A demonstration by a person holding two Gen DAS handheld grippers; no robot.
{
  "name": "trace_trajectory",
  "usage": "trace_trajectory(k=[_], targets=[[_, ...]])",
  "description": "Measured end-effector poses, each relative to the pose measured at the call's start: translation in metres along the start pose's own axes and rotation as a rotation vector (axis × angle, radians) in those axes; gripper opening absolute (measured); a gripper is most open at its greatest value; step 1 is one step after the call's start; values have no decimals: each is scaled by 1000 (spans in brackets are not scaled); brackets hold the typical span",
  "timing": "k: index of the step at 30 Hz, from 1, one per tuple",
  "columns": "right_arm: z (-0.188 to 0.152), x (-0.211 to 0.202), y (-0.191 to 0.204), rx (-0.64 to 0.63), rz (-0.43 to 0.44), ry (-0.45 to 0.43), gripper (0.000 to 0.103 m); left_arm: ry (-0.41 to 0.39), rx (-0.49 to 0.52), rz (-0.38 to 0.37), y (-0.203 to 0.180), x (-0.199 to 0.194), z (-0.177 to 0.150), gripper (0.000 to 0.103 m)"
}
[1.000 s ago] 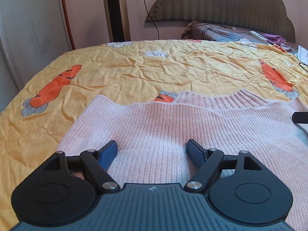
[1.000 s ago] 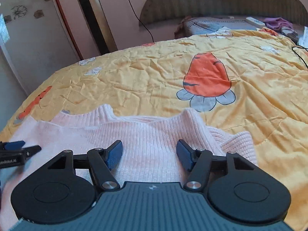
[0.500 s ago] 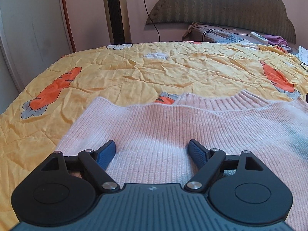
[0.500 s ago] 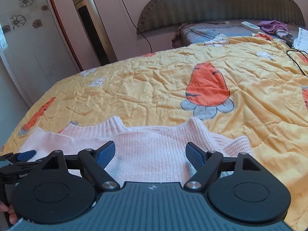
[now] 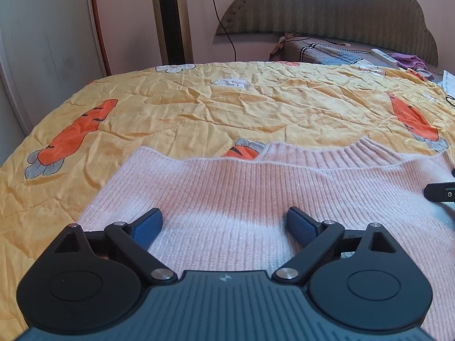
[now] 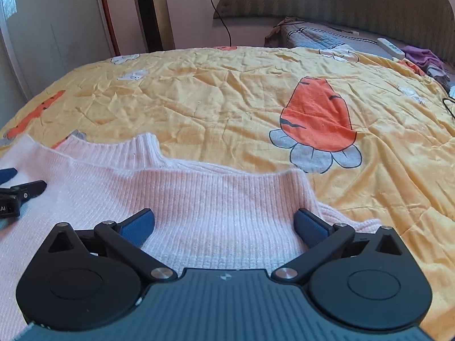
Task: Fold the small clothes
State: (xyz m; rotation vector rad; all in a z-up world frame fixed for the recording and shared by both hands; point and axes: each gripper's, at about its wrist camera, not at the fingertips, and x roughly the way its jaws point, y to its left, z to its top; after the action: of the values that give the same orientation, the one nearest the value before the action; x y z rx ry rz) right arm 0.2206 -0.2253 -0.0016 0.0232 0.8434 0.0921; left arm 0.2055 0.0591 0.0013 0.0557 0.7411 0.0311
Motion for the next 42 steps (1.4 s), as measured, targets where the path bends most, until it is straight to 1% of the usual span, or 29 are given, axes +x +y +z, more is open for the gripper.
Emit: trace_trajectory(k=[3,5,7,9,11,13,14,16,18,19,21,22,23,24,25,26,29,32,34,35,36,38,39,41,42], targets=[[-5,-6,-4,29,23,-21,100,-53,-48,14,6,-30,-10,95],[-8,-11,-8,51,38,-40,99,-104,-81,-5,11,-53,-15,95],[-10,-14,-10,63,34,-56,100,-122,-94,-24,15,-69,-16,95],[-10,-16,-12,80,36,-68,100,-98,-121,-46,21,-74,-17,95],[-11,-18,-15,100,45,-81,100,-30,-146,-90,26,-68,-21,95],[-13,-22,-16,115,39,-96,99,10,-129,-90,27,-59,-27,95],[-13,-25,-16,117,32,-102,99,5,-118,-85,27,-58,-30,95],[-13,-40,-15,138,-21,-130,93,-12,-106,-81,23,-59,-35,96],[-16,-59,-13,161,-54,-182,98,-20,-89,-76,19,-57,-37,101],[-18,-68,-12,150,-43,-206,100,-23,-80,-69,16,-55,-38,103],[-24,-73,-8,88,-13,-200,102,-30,-68,-49,12,-51,-40,103],[-29,-68,-6,35,-32,-160,102,-36,-74,-49,12,-48,-41,103],[-36,-55,-6,-5,-63,-101,100,-44,-77,-48,13,-45,-42,103],[-48,-49,-12,-15,-48,-126,100,-56,-75,-50,14,-42,-43,103],[-51,-52,-19,16,-18,-154,100,-62,-78,-56,15,-40,-43,103],[-49,-53,-22,37,-7,-151,100,-59,-84,-58,16,-38,-42,103],[-47,-49,-17,5,-36,-135,100,-56,-75,-54,16,-41,-42,103],[-46,-53,-13,10,-54,-126,100,-71,-87,-45,17,-70,-47,103],[-47,-67,-3,10,-93,-125,101,-114,-121,-86,25,-102,-59,103],[-49,-77,2,14,-98,-142,101,-126,-155,-101,31,-116,-67,103],[-54,-91,7,18,-78,-171,102,-132,-195,-108,36,-128,-75,103],[-62,-114,16,13,5,-209,103,-142,-261,-112,45,-143,-91,103],[-66,-124,21,16,44,-220,103,-147,-271,-111,45,-146,-97,103],[-70,-134,33,8,112,-222,103,-130,-222,-86,39,-142,-103,103],[-71,-132,40,-15,131,-214,103,-114,-195,-62,34,-137,-103,103]])
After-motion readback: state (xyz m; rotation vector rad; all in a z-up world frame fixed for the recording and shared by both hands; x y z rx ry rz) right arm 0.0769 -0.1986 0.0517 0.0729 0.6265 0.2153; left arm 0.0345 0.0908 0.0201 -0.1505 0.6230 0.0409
